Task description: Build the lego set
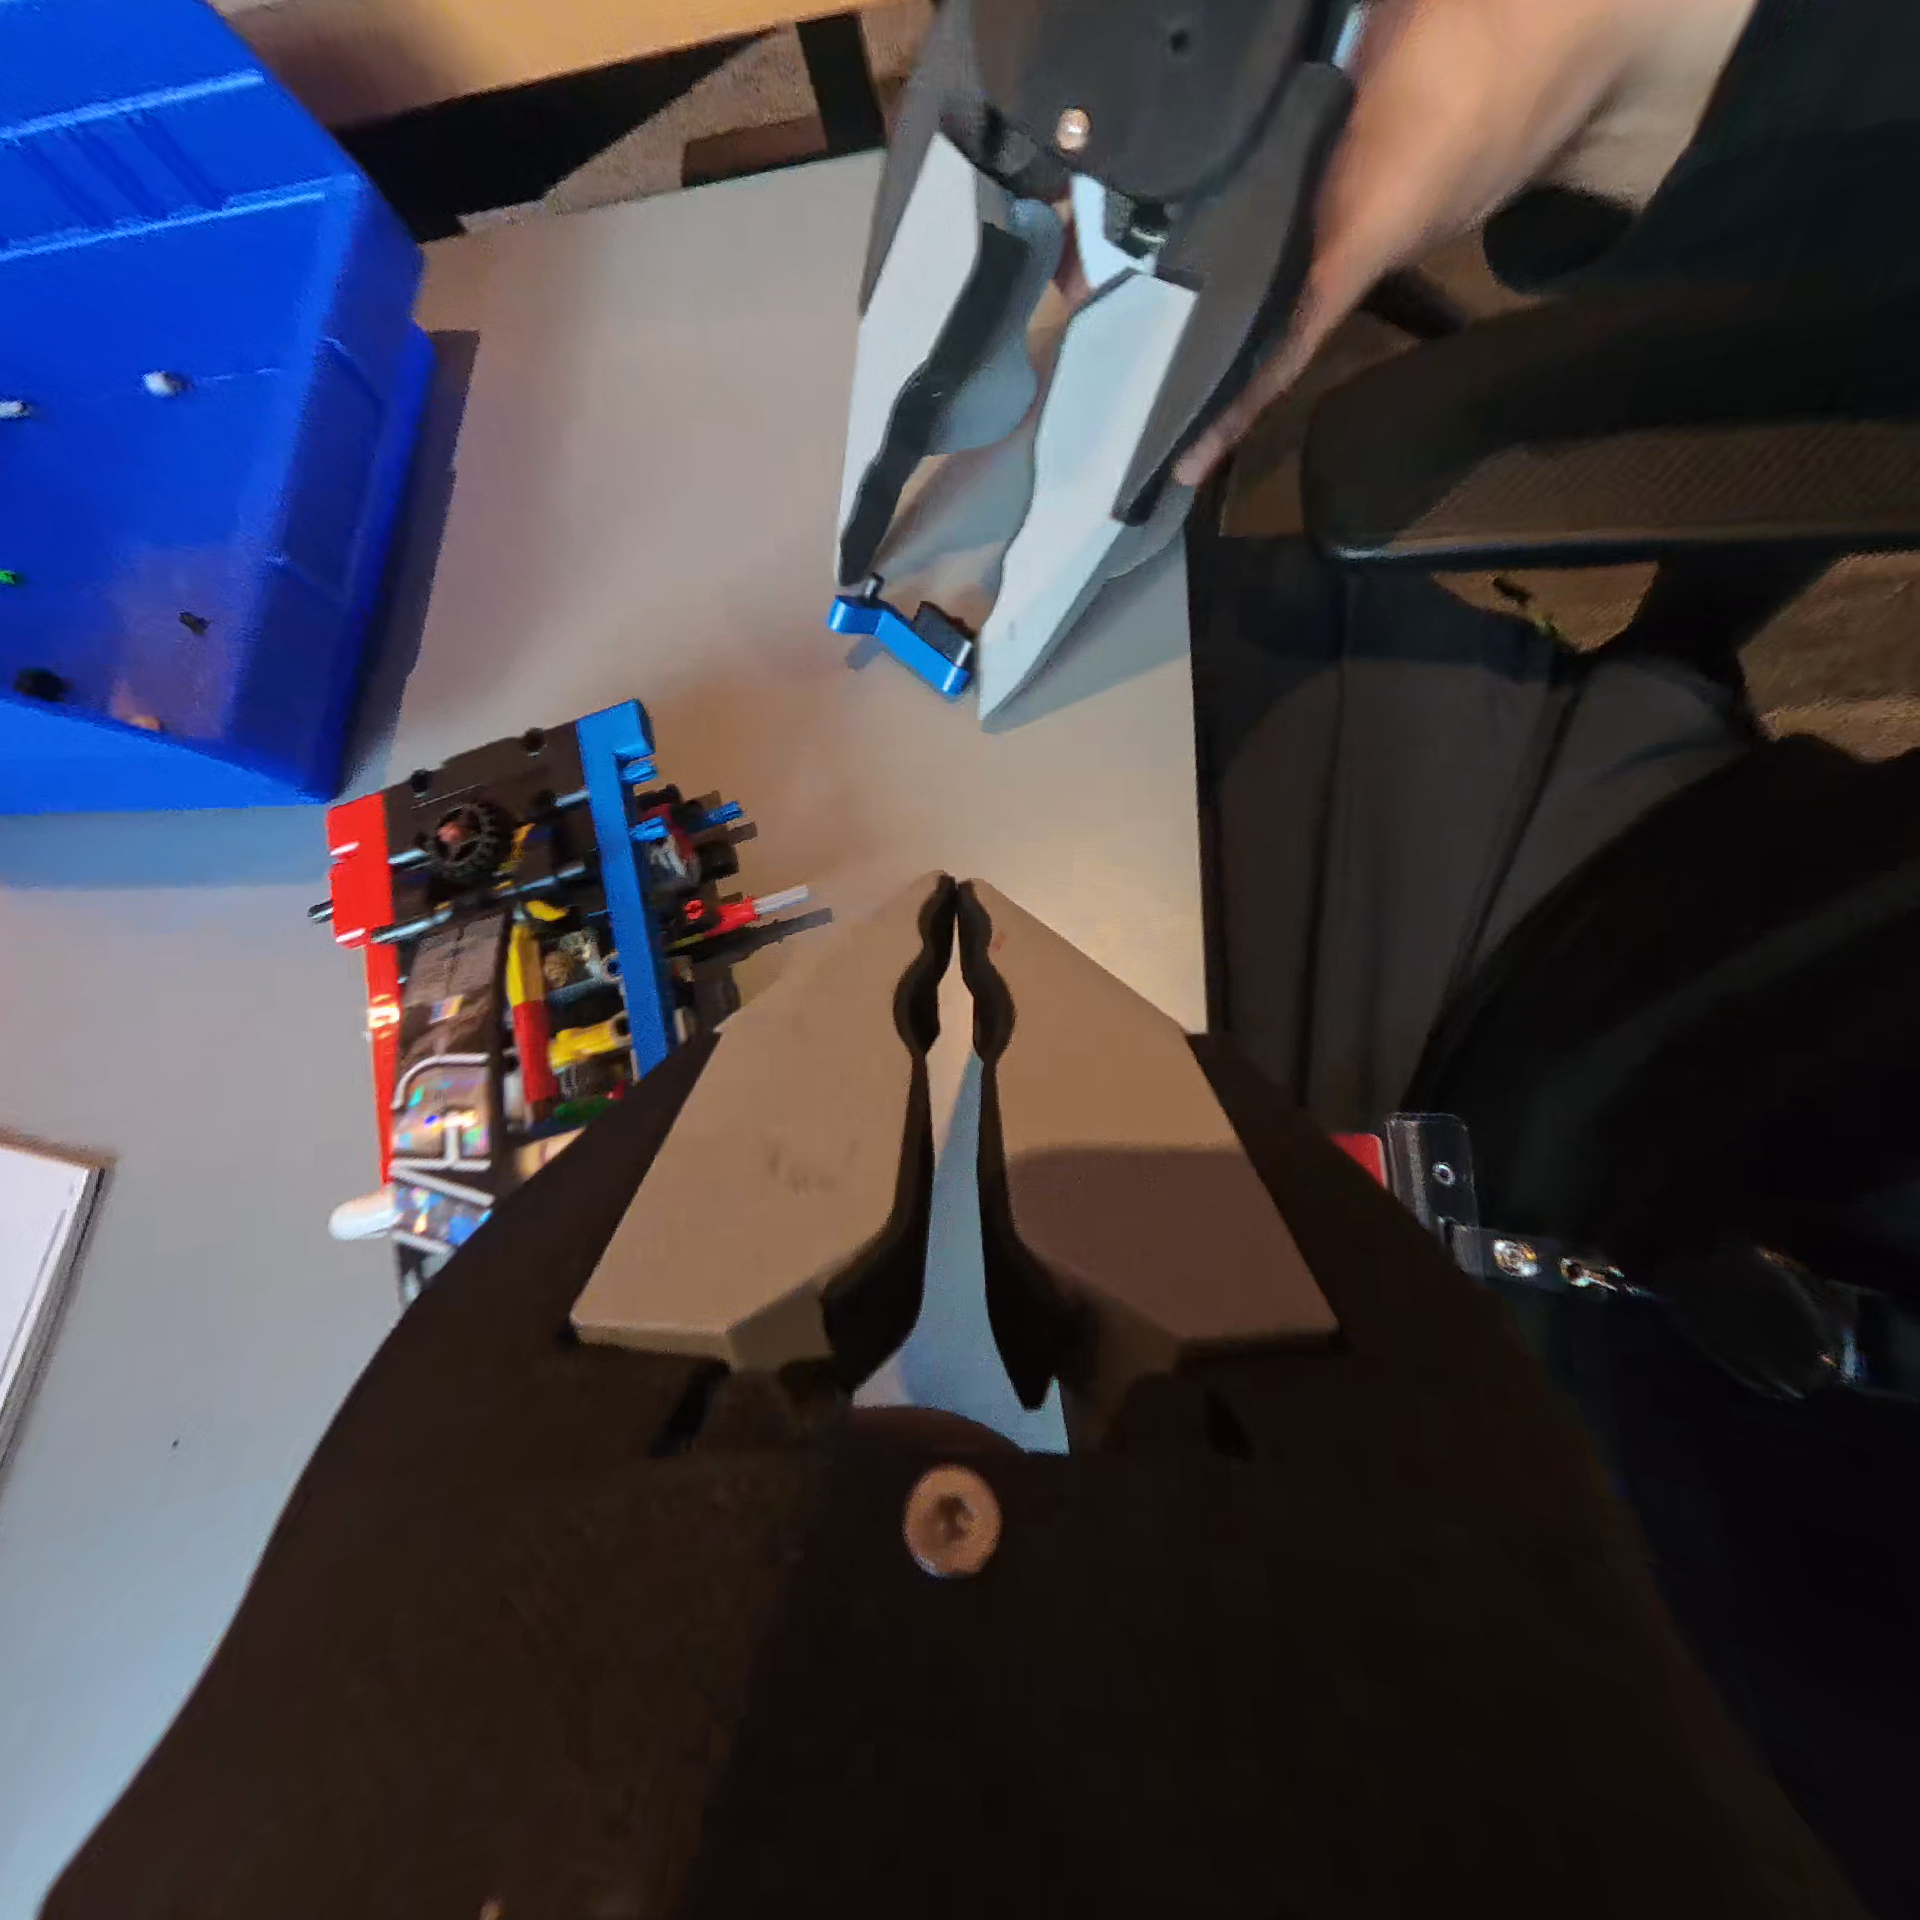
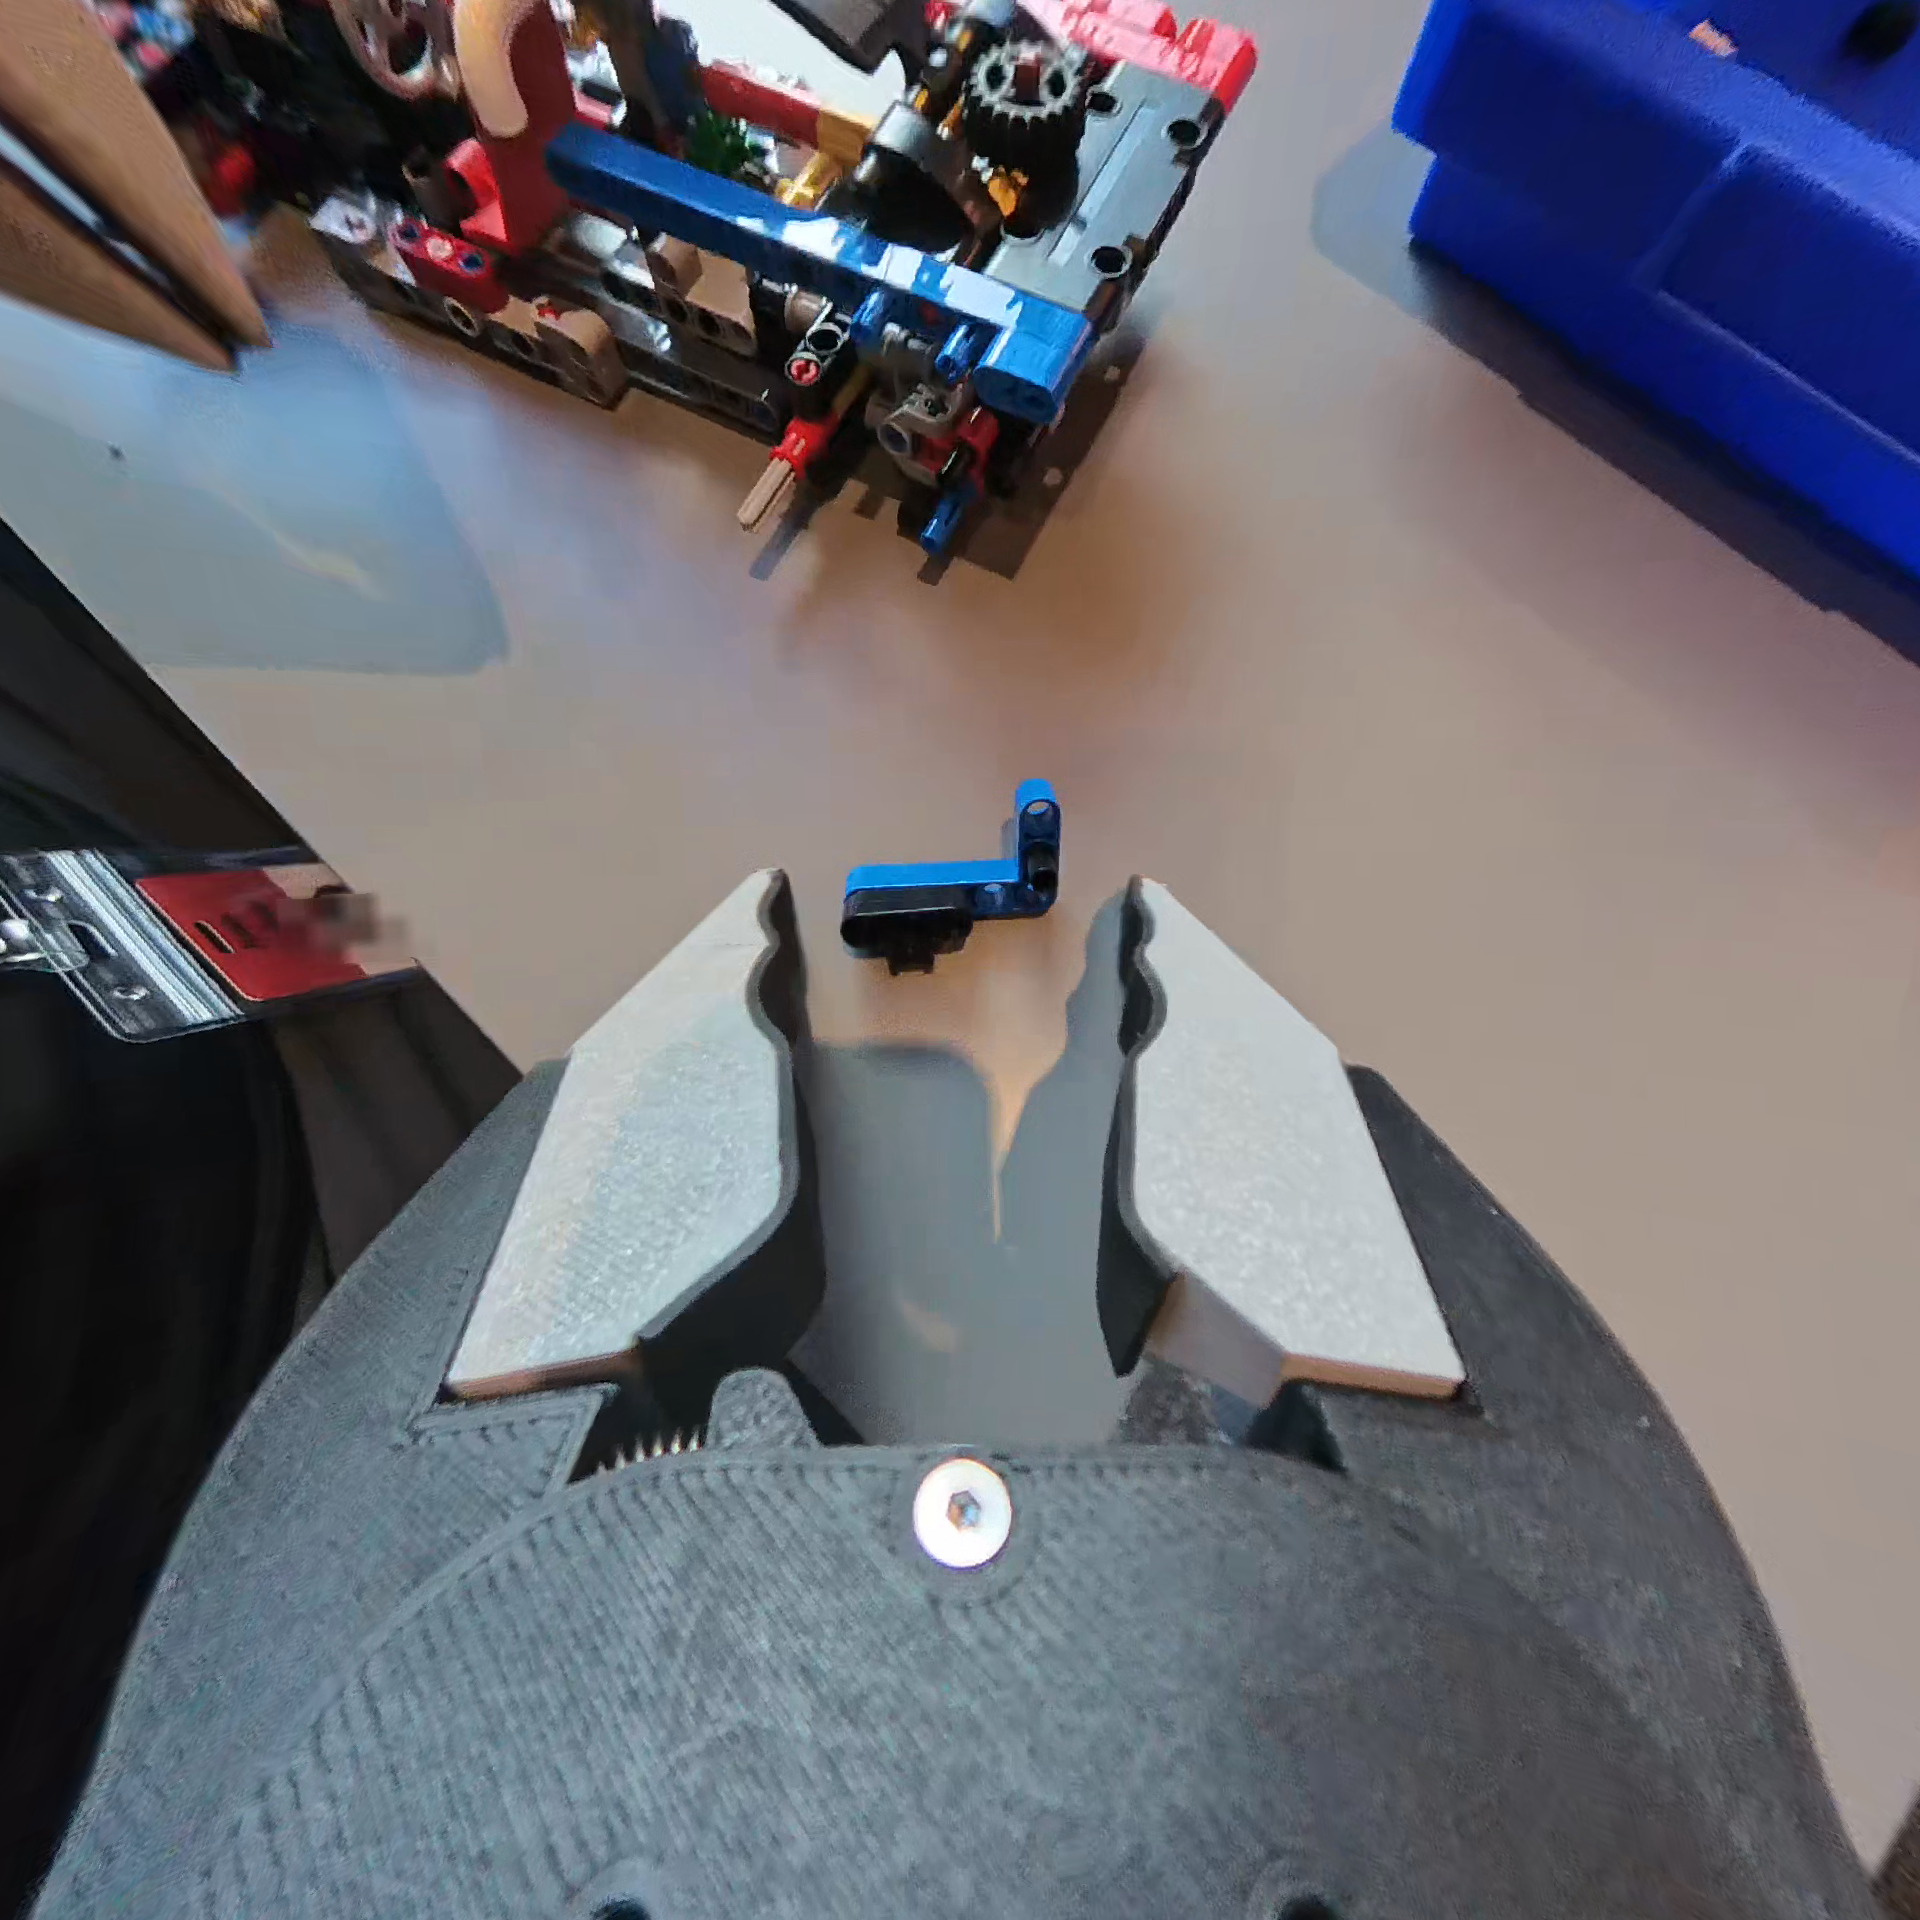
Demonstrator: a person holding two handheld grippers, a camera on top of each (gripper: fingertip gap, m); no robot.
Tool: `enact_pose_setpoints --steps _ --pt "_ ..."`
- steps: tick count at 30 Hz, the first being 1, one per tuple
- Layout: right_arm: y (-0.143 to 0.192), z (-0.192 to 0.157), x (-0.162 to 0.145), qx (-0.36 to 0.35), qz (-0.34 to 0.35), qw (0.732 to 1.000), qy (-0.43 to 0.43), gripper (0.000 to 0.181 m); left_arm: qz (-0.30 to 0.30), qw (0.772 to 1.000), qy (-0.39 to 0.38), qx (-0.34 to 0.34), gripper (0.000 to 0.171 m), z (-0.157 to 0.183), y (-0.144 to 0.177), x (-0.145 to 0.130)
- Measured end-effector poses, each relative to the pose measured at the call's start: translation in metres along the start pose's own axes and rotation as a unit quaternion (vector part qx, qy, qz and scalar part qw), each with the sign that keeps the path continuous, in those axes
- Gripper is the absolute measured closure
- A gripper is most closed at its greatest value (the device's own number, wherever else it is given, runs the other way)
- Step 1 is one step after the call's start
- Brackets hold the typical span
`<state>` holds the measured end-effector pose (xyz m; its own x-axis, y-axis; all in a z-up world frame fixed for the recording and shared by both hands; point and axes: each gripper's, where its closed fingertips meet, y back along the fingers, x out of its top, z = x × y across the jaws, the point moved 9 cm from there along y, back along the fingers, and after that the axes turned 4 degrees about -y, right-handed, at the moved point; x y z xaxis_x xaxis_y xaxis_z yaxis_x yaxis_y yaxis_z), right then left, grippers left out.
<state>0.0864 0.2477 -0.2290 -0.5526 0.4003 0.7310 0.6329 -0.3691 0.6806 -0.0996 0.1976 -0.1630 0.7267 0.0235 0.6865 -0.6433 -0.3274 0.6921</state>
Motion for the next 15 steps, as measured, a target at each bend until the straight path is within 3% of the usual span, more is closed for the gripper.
enact_pose_setpoints --steps 2,8,12,15 --pt "-0.003 -0.002 0.001 -0.001 0.001 1.000 0.022 0.142 -0.012 1.000 -0.018 0.010 0.171 0.009 -0.013 -0.001" --pt "-0.002 -0.023 0.008 -0.049 0.032 0.990 0.132 0.142 -0.012 0.999 0.033 0.031 0.171 0.011 -0.034 -0.003" --pt "0.000 -0.049 0.013 -0.125 0.093 0.947 0.281 0.142 0.033 0.992 0.117 0.043 0.171 -0.009 -0.027 -0.005" --pt "-0.001 -0.066 0.017 -0.125 0.126 0.925 0.337 0.142 0.060 0.988 0.141 0.035 0.171 -0.017 -0.024 -0.005"
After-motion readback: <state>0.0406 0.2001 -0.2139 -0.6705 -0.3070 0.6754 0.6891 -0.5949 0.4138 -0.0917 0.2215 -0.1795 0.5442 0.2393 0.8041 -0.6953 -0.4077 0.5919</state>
